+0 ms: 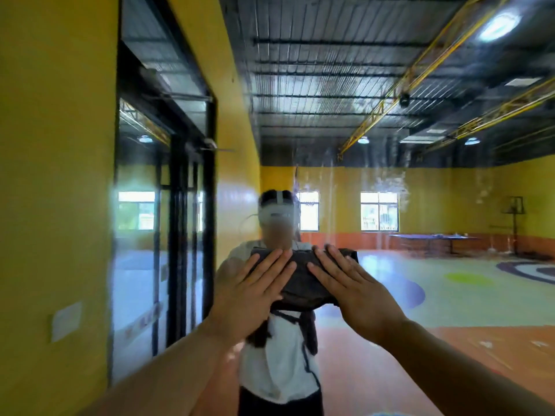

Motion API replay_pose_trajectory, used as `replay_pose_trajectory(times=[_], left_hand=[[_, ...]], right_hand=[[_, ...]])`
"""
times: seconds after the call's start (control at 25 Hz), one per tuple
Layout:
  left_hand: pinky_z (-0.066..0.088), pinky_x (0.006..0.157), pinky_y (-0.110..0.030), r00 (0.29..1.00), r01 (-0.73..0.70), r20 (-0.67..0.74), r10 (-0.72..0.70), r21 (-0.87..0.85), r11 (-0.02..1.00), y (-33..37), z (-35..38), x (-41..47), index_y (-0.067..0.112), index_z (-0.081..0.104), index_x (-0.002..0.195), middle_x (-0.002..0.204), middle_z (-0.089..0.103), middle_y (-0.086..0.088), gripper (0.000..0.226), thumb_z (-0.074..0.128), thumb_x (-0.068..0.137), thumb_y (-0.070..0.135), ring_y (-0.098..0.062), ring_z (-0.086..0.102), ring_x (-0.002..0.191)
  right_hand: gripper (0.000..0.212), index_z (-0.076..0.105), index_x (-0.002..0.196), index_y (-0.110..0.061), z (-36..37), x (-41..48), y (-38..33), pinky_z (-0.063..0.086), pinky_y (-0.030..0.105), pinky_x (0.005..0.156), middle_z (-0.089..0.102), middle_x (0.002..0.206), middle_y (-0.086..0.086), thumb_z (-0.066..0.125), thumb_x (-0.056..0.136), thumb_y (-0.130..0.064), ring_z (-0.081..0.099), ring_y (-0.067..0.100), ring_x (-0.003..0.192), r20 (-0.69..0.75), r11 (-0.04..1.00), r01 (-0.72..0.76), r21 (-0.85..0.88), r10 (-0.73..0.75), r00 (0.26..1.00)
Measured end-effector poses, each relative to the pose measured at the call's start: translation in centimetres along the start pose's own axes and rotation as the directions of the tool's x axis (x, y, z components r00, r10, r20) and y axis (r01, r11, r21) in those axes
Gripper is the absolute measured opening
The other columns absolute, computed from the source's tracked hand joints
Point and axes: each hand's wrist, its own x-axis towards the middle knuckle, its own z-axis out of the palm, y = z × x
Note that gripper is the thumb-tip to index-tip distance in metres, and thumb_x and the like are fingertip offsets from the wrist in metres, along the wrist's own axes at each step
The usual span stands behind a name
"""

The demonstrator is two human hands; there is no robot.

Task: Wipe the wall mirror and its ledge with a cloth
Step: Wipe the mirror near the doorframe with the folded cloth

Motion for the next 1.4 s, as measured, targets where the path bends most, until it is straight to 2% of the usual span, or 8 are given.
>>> replay_pose_trajectory(times=[0.36, 0.56, 0.72, 0.84, 1.0, 1.12, 1.24, 1.4], left_hand=[[0.019, 0.127, -0.047, 1.0, 0.006, 0.025, -0.007, 0.035, 0.999, -10.1, -3.2, 14.2, 0.011, 0.01, 0.162, 0.171, 0.013, -0.01, 0.068, 0.024, 0.101, 0.038, -0.025, 0.013, 0.158], [-0.002, 0.126, -0.039, 1.0, 0.014, 0.024, -0.015, 0.042, 0.999, -15.5, -4.1, 21.5, 0.013, 0.003, 0.162, 0.171, 0.003, -0.008, 0.07, 0.027, 0.102, 0.041, -0.019, -0.003, 0.158], [-0.015, 0.126, -0.035, 0.991, 0.054, 0.124, -0.048, -0.05, 0.997, -19.7, -7.2, 28.1, 0.021, -0.015, 0.16, 0.166, -0.027, 0.001, 0.067, 0.028, 0.111, 0.037, -0.012, -0.029, 0.152], [-0.014, 0.125, -0.032, 0.988, 0.075, 0.138, -0.065, -0.071, 0.995, -20.5, -8.9, 30.7, 0.019, -0.01, 0.162, 0.167, -0.025, 0.0, 0.068, 0.034, 0.111, 0.032, -0.012, -0.027, 0.151], [-0.007, 0.128, -0.034, 0.994, 0.111, 0.029, -0.107, -0.239, 0.965, -18.5, -8.8, 28.4, 0.01, 0.018, 0.162, 0.171, 0.003, -0.008, 0.061, 0.044, 0.108, 0.022, -0.018, -0.007, 0.157], [-0.001, 0.127, -0.03, 0.97, 0.199, -0.039, -0.238, -0.428, 0.882, -16.8, -9.4, 28.5, 0.006, 0.039, 0.155, 0.169, 0.021, -0.009, 0.051, 0.038, 0.107, 0.023, -0.02, 0.011, 0.158], [0.009, 0.126, -0.026, 0.888, 0.349, -0.092, -0.451, -0.506, 0.789, -16.1, -9.5, 30.2, 0.005, 0.045, 0.152, 0.163, 0.037, -0.009, 0.046, 0.036, 0.111, 0.024, -0.019, 0.026, 0.154], [-0.001, 0.129, -0.038, 0.882, 0.414, -0.116, -0.457, -0.273, 0.868, -14.0, -6.2, 30.4, 0.009, 0.016, 0.162, 0.171, 0.008, -0.007, 0.057, 0.015, 0.111, 0.034, -0.019, 0.0, 0.159]], right_hand=[[0.089, -0.008, 0.157, -0.038, -8.5, 12.8, 8.3, -0.005, 0.035, 0.126, -0.021, 0.166, -0.008, 0.06, 0.1, -0.029, -0.026, 0.017, 0.152, 0.066, 0.999, -0.037, 0.003, 0.036, 0.997], [0.087, -0.003, 0.158, -0.033, -12.6, 18.8, 12.7, -0.019, 0.021, 0.116, -0.021, 0.161, -0.009, 0.06, 0.099, -0.021, -0.024, 0.013, 0.149, 0.002, 1.0, -0.026, 0.018, 0.026, 1.0], [0.075, 0.002, 0.162, -0.028, -17.3, 24.3, 16.2, -0.006, 0.035, 0.128, -0.017, 0.167, -0.004, 0.046, 0.103, -0.013, -0.017, 0.017, 0.155, 0.026, 0.996, -0.084, 0.014, 0.084, 0.996], [0.071, 0.007, 0.163, -0.03, -19.2, 26.2, 16.7, 0.004, 0.047, 0.128, -0.013, 0.17, -0.003, 0.044, 0.103, -0.018, -0.014, 0.021, 0.157, 0.065, 0.986, -0.162, 0.026, 0.16, 0.985], [0.066, 0.015, 0.162, -0.031, -19.9, 26.8, 14.2, -0.003, 0.043, 0.128, -0.014, 0.17, -0.003, 0.026, 0.101, -0.051, -0.017, 0.019, 0.156, 0.165, 0.942, -0.325, 0.084, 0.308, 0.937], [0.061, 0.039, 0.156, -0.02, -19.9, 28.0, 12.0, 0.006, 0.046, 0.128, 0.002, 0.171, -0.001, 0.018, 0.107, -0.051, -0.002, 0.024, 0.158, 0.036, 0.835, -0.461, 0.3, 0.472, 0.881], [0.051, 0.046, 0.148, -0.006, -17.8, 28.6, 10.5, 0.006, 0.05, 0.126, 0.01, 0.171, 0.011, 0.025, 0.112, -0.035, 0.0, 0.028, 0.158, -0.141, 0.866, -0.433, 0.249, 0.475, 0.869], [0.065, 0.023, 0.161, -0.013, -13.8, 27.4, 11.8, -0.006, 0.042, 0.128, 0.002, 0.171, 0.003, 0.013, 0.106, -0.046, -0.009, 0.018, 0.158, -0.34, 0.949, -0.312, 0.055, 0.311, 0.887]])
